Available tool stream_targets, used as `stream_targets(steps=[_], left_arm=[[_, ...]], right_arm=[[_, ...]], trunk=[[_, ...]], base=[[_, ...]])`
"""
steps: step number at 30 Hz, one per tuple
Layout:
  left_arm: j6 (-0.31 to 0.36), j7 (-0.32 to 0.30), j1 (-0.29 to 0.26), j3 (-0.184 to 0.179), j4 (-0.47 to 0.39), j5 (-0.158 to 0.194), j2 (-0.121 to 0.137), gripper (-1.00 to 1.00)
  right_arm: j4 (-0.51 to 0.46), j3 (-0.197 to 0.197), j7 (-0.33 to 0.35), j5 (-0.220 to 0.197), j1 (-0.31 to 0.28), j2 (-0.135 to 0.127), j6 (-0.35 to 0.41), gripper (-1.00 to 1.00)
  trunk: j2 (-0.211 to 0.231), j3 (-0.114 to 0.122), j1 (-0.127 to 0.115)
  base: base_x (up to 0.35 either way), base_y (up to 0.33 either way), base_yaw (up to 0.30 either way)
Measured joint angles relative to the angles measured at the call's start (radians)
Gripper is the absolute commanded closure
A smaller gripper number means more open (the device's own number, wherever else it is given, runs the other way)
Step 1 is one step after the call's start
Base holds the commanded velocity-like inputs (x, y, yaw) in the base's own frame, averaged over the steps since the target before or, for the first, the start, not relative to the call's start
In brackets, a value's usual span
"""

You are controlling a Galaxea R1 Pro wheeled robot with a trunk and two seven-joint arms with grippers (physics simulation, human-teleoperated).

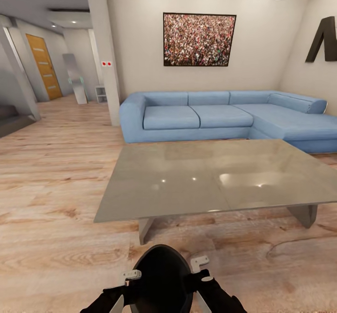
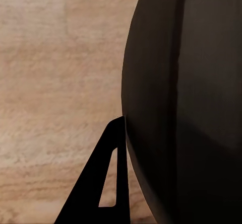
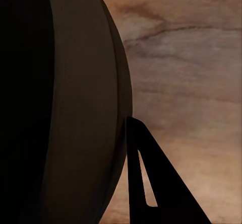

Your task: Place each of the two pumpkins and all three candles from the living room inside a cabinet in the living room (use any cabinet), then make sure every cabinet is closed, and position the cauldron so it is next to a table in the living room.

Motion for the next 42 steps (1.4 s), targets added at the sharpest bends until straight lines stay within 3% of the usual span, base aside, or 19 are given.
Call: stream_targets(steps=[23, 42], left_arm=[[0.0, 0.0, -0.001, 0.0, -0.001, 0.0, 0.0, 1.0], [0.025, 0.001, 0.0, -0.002, 0.001, 0.002, 0.001, 1.0]], right_arm=[[-0.002, 0.001, -0.002, -0.001, 0.0, 0.0, 0.0, 1.0], [0.009, -0.004, 0.002, -0.004, -0.001, 0.002, 0.012, 1.0]], trunk=[[-0.005, -0.077, 0.009], [-0.005, -0.078, 0.008]], base=[[0.0, 0.0, 0.0], [0.048, 0.0, 0.0]])
